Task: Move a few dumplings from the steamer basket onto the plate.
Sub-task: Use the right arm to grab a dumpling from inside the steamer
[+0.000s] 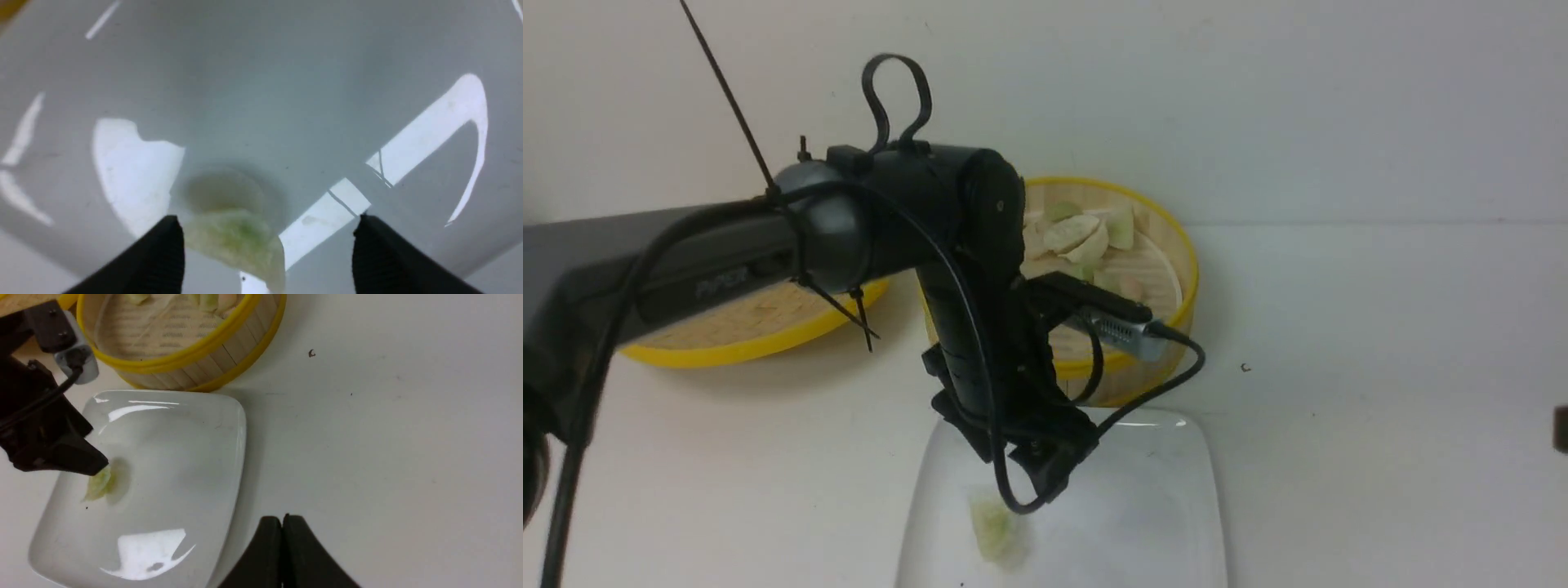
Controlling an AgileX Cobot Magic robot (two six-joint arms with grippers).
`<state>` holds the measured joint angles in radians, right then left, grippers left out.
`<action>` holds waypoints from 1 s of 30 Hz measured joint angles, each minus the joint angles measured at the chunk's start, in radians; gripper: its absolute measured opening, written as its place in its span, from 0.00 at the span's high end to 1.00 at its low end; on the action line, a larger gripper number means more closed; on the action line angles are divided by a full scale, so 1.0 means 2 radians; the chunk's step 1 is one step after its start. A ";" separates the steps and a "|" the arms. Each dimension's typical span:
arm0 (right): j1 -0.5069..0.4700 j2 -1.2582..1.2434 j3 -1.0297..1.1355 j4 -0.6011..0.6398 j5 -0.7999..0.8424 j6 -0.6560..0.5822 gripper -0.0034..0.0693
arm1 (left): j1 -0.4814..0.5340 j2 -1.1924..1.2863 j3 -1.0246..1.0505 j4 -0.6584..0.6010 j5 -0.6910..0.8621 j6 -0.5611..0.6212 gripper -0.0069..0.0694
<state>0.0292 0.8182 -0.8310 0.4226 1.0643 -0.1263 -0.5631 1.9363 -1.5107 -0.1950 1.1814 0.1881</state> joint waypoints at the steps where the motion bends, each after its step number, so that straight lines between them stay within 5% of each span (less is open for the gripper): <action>1: 0.001 0.034 -0.029 0.011 0.008 -0.014 0.97 | 0.000 -0.013 -0.007 0.022 0.006 -0.010 0.38; 3: 0.003 0.069 -0.055 0.026 0.013 -0.032 0.97 | 0.001 -0.027 -0.010 0.037 0.009 -0.015 0.46; 5: 0.025 0.145 -0.107 0.044 0.011 -0.064 0.97 | 0.009 -0.075 -0.012 0.062 0.014 -0.025 0.75; 8: 0.061 0.219 -0.156 0.036 0.004 -0.074 0.97 | 0.031 -0.127 -0.007 0.065 0.015 -0.035 0.88; 18: 0.155 0.474 -0.364 -0.034 -0.011 -0.073 0.91 | 0.102 -0.311 0.090 0.061 0.027 -0.045 0.92; 30: 0.189 0.773 -0.658 -0.117 0.032 -0.045 0.43 | 0.112 -0.498 0.148 0.074 0.037 -0.077 0.92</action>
<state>0.4079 2.3652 -2.1470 0.1886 1.1283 -0.2165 -0.3389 0.9406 -1.2155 -0.0479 1.2560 0.0351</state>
